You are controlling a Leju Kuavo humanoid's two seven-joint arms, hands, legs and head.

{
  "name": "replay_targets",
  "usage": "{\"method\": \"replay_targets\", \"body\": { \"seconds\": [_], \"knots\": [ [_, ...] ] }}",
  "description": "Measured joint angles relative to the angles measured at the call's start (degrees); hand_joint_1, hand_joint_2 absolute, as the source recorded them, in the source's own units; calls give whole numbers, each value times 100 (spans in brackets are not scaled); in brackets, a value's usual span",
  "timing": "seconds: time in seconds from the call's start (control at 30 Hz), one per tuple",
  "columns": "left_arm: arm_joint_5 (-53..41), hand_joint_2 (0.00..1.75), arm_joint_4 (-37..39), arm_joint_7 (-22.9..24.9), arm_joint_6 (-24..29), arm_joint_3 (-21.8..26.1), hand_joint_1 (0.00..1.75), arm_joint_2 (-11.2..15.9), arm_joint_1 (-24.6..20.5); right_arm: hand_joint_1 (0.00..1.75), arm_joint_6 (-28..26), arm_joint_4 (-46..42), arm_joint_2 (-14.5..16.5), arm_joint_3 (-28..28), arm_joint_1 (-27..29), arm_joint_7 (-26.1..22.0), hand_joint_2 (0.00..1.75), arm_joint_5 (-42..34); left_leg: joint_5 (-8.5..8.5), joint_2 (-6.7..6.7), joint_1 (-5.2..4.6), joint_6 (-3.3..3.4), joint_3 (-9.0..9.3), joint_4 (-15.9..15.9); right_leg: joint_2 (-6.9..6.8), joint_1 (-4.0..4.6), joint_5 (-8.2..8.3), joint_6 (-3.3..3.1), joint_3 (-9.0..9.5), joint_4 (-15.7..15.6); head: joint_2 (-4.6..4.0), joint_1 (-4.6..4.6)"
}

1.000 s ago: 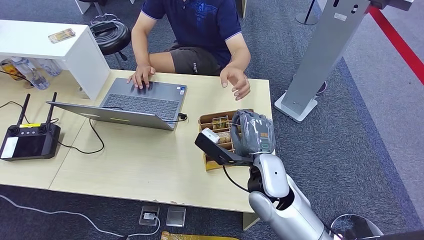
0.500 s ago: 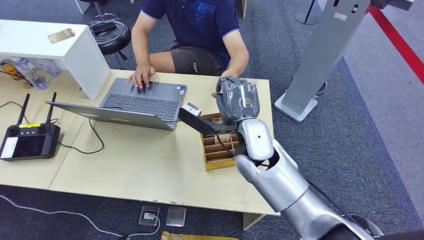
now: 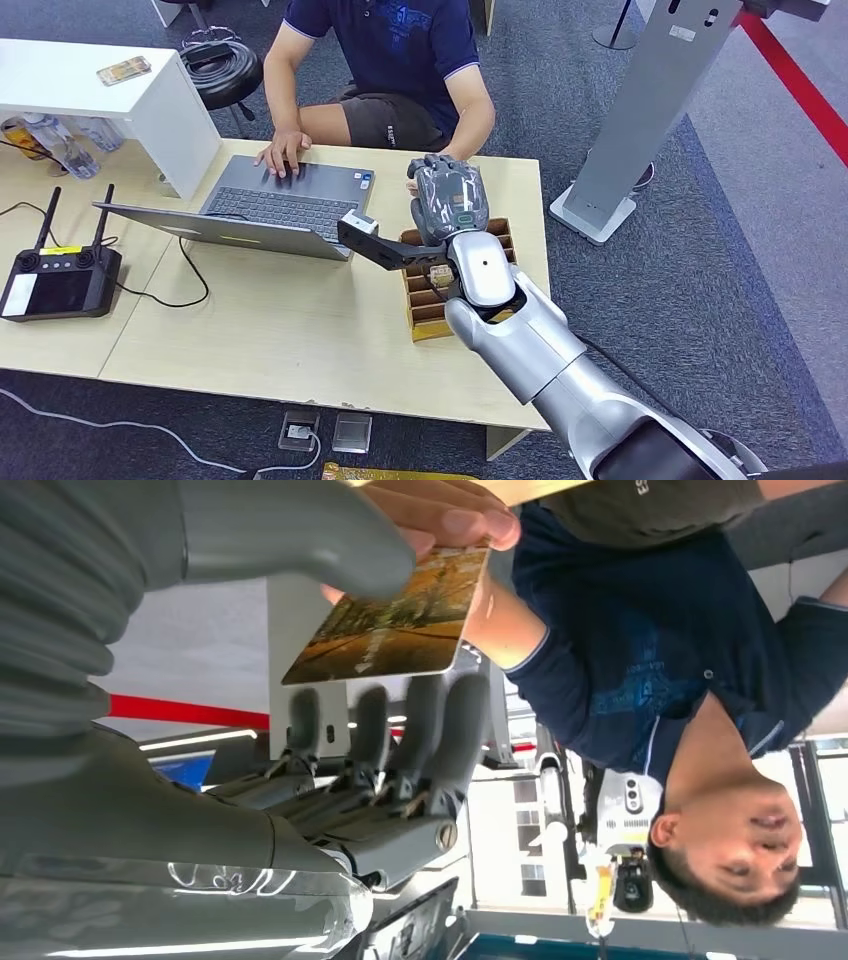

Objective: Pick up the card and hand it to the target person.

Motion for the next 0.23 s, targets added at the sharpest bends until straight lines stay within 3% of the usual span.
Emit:
{"method": "replay_targets", "body": {
  "seconds": [0.23],
  "knots": [
    [-21,0,0,-46,-20,-1,0,0,2,0,-45,294,25,44,-60,62,175,3,0,1,0,0,0,0,0,0,0,0,-1,0,0,-1]
  ]
}}
